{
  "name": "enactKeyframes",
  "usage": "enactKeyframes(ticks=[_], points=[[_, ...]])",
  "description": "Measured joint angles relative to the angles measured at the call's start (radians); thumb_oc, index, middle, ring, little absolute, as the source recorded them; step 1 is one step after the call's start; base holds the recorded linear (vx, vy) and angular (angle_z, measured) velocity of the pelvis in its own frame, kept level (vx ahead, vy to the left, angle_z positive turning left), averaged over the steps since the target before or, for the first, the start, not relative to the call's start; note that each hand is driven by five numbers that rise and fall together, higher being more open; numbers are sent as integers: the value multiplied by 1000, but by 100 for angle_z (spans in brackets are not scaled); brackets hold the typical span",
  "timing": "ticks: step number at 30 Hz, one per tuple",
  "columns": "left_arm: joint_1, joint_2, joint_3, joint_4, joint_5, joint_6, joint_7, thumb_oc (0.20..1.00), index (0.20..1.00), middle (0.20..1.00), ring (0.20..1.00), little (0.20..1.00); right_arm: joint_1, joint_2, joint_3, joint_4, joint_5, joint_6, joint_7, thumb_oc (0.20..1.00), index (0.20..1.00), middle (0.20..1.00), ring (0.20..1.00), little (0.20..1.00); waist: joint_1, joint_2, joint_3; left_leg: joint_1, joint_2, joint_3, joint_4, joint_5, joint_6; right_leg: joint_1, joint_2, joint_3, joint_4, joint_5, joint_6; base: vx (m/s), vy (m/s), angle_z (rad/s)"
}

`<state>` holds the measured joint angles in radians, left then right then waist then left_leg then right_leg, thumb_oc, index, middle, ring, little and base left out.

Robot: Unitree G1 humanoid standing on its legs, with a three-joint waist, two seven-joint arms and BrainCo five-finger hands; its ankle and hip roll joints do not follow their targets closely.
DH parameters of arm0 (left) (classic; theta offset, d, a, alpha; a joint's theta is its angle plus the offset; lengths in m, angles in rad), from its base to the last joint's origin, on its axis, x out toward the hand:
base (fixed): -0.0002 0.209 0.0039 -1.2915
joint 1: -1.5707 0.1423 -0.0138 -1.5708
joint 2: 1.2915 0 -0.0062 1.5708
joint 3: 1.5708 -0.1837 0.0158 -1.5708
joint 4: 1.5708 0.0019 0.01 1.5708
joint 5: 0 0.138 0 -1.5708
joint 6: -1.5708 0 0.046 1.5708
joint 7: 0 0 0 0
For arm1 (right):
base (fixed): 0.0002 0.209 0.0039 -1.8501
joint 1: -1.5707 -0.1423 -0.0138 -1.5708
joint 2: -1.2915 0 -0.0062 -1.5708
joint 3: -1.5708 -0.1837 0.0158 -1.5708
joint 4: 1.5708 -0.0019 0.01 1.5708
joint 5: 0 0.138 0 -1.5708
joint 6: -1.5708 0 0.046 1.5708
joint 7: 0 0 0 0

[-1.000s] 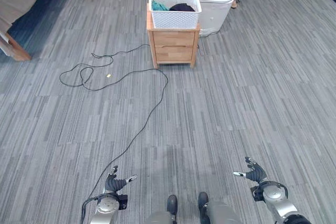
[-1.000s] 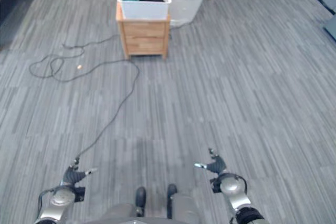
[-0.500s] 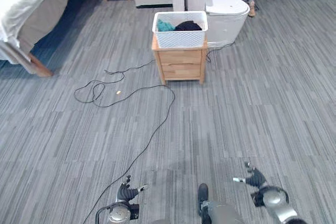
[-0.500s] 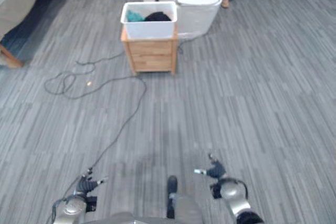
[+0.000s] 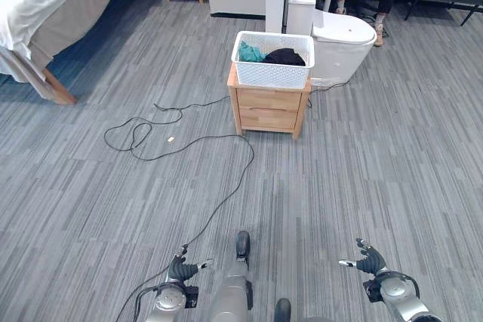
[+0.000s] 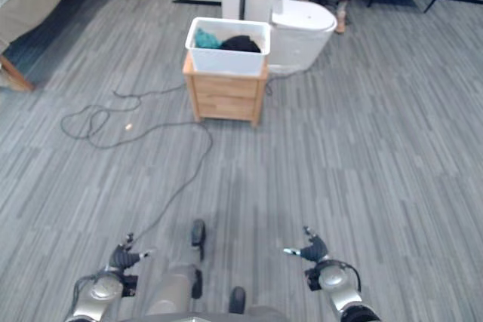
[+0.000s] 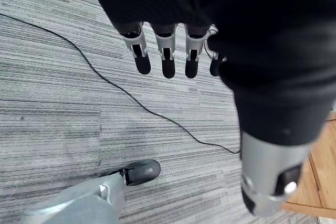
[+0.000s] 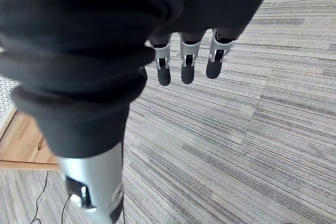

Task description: Grab the laundry basket,head to the washer,open it,put in the laundry and shut it.

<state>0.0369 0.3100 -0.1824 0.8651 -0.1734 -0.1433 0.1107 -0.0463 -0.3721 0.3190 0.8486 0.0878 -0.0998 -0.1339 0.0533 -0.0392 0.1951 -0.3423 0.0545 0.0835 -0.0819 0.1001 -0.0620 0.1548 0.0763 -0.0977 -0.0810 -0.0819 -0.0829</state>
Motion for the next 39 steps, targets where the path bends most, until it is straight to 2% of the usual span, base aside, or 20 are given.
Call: enactKeyframes(ticks=[3, 4, 6, 8, 9, 11, 13, 15, 16, 19, 21, 22, 24, 25, 27, 28, 31, 32, 34, 39], points=[[17, 22, 27, 1, 1, 0, -1, 1000, 1000, 1000, 1000, 1000, 10, 20, -5, -5, 0, 0, 3, 1000, 1000, 1000, 1000, 1000, 12, -59, -24, 48, -32, 31, 108, 47, 44, 58, -78, 84, 53, -92, 78, 426, 268, -76], [14, 33, 33, 1, 1, 0, -1, 1000, 1000, 1000, 1000, 1000, 7, 31, -3, -12, 0, 0, 5, 1000, 1000, 1000, 1000, 1000, 11, -73, -26, 51, -39, 53, 143, 62, 83, 52, -98, 97, 97, -105, 99, 206, 150, -60], [-42, 79, 32, -3, 2, -2, -1, 1000, 1000, 1000, 1000, 1000, 31, 71, 0, -59, 0, -4, 7, 1000, 1000, 1000, 1000, 1000, 2, -114, -50, 81, -85, 71, 185, 5, 146, -16, -161, 106, 282, -124, 134, 376, 260, -37], [-69, 95, 33, -7, 11, -6, -1, 1000, 1000, 1000, 1000, 1000, 15, 75, 10, -107, 0, 0, 8, 1000, 1000, 1000, 1000, 1000, 5, -110, -48, 114, -103, 53, 184, -57, 168, -82, -172, 121, 429, -76, 172, 278, 183, -27], [-83, 107, 34, 12, 23, 0, 0, 1000, 1000, 1000, 1000, 1000, 14, 84, 16, -145, 0, -2, 8, 1000, 1000, 1000, 1000, 1000, -2, -112, -49, 135, -117, 48, 171, -65, 171, -149, -183, 121, 578, -88, 186, 175, 106, -6], [-88, 113, 30, 8, 27, -1, 4, 1000, 1000, 1000, 1000, 1000, 4, 87, 37, -199, 0, -15, 11, 1000, 1000, 1000, 1000, 1000, -22, -87, -36, 225, -133, 39, 114, -66, 164, -267, -186, 101, 676, -111, 180, 395, 200, -2], [-60, 95, 25, 8, 27, -1, 8, 1000, 1000, 1000, 1000, 1000, -20, 78, 48, -212, -1, -15, 21, 1000, 1000, 1000, 1000, 1000, -42, -49, -13, 307, -140, 45, 57, -94, 153, -457, -183, 14, 571, -115, 179, 447, 111, -9], [-45, 82, 21, 5, 27, -1, 6, 1000, 1000, 1000, 1000, 1000, -4, 75, 48, -210, -1, -10, 24, 1000, 1000, 1000, 1000, 1000, -69, -41, -5, 330, -153, 63, 56, -99, 154, -518, -184, 3, 503, -94, 182, 369, 19, 37], [-35, 66, 23, 11, 26, 0, 6, 1000, 1000, 1000, 1000, 1000, 22, 72, 52, -208, -2, -7, 28, 1000, 1000, 1000, 1000, 1000, -81, -40, -6, 349, -157, 69, 59, -154, 146, -555, -177, -3, 416, -65, 189, 251, -25, 35], [0, 35, 22, 37, 26, 2, 0, 1000, 1000, 1000, 1000, 1000, 61, 74, 41, -157, -9, -3, 28, 1000, 1000, 1000, 1000, 1000, -84, -35, -1, 462, -190, 36, 65, -219, 142, -572, -140, 28, 142, 89, 177, 541, -146, 49], [-4, 32, 22, 37, 27, 2, 0, 1000, 1000, 1000, 1000, 1000, 52, 74, 39, -137, -10, -4, 27, 1000, 1000, 1000, 1000, 1000, -87, -20, 0, 494, -181, 1, 64, -251, 117, -574, -137, -2, 124, 110, 178, 685, -360, 62], [-22, 21, 10, 46, 30, 3, -4, 1000, 1000, 1000, 1000, 1000, 55, 68, 40, -123, -10, 9, 28, 1000, 1000, 1000, 1000, 1000, -107, -12, -6, 522, -163, -87, 85, -285, 85, -513, -132, -13, 134, 112, 157, 622, -454, 157], [-26, -11, -8, 37, 36, -2, -5, 1000, 1000, 1000, 1000, 1000, 74, 48, 39, -145, -10, 10, 27, 1000, 1000, 1000, 1000, 1000, -118, -11, -34, 555, -134, -76, 210, -275, 45, -413, -136, -34, 146, 277, 50, 465, -350, 143], [-9, -23, -11, 34, 38, -2, -6, 1000, 1000, 1000, 1000, 1000, 68, 33, 38, -158, -10, 8, 26, 1000, 1000, 1000, 1000, 1000, -111, 13, -51, 534, -114, -53, 287, -275, 31, -388, -118, -33, 135, 275, 34, 214, -145, 26], [7, -30, -7, 30, 38, -1, -6, 1000, 1000, 1000, 1000, 1000, 25, 14, 29, -173, -10, -18, 25, 1000, 1000, 1000, 1000, 1000, -105, 13, -62, 467, -76, -45, 438, -240, -20, -337, -95, -19, 104, 223, -5, 221, -138, -4], [9, -26, -16, 22, 38, -1, -8, 1000, 1000, 1000, 1000, 1000, 15, 7, 17, -176, -10, -17, 24, 1000, 1000, 1000, 1000, 1000, -102, 13, -63, 452, -55, -34, 491, -260, -21, -315, -83, -15, 94, 215, -11, 286, -146, -3], [-12, 1, -25, -1, 38, -1, -12, 1000, 1000, 1000, 1000, 1000, 2, -9, 4, -213, -10, -13, 23, 1000, 1000, 1000, 1000, 1000, -94, -40, -52, 390, -49, -16, 444, -308, -7, -239, -88, 23, 28, 180, -35, 225, -60, 4], [-24, 9, -34, -7, 39, -1, -18, 1000, 1000, 1000, 1000, 1000, 6, -10, -14, -223, -10, -13, 21, 1000, 1000, 1000, 1000, 1000, -79, -84, -34, 338, -94, -11, 321, -316, 21, -206, -124, 40, 1, 183, -27, 129, 38, -21], [-13, 9, -41, -28, 39, -1, -26, 1000, 1000, 1000, 1000, 1000, -5, -16, -29, -222, -9, -16, 13, 1000, 1000, 1000, 1000, 1000, -80, -64, -28, 237, -96, -10, 198, -255, 20, -183, -114, 40, 1, 181, 1, 107, 50, -41], [8, 8, -40, -20, 39, 1, -25, 1000, 1000, 1000, 1000, 1000, 21, -36, 4, -163, -9, -6, 6, 1000, 1000, 1000, 1000, 1000, -78, 23, -12, 106, -28, -14, 154, -29, 30, -94, -48, 72, 0, 118, 26, 174, 131, -51]])
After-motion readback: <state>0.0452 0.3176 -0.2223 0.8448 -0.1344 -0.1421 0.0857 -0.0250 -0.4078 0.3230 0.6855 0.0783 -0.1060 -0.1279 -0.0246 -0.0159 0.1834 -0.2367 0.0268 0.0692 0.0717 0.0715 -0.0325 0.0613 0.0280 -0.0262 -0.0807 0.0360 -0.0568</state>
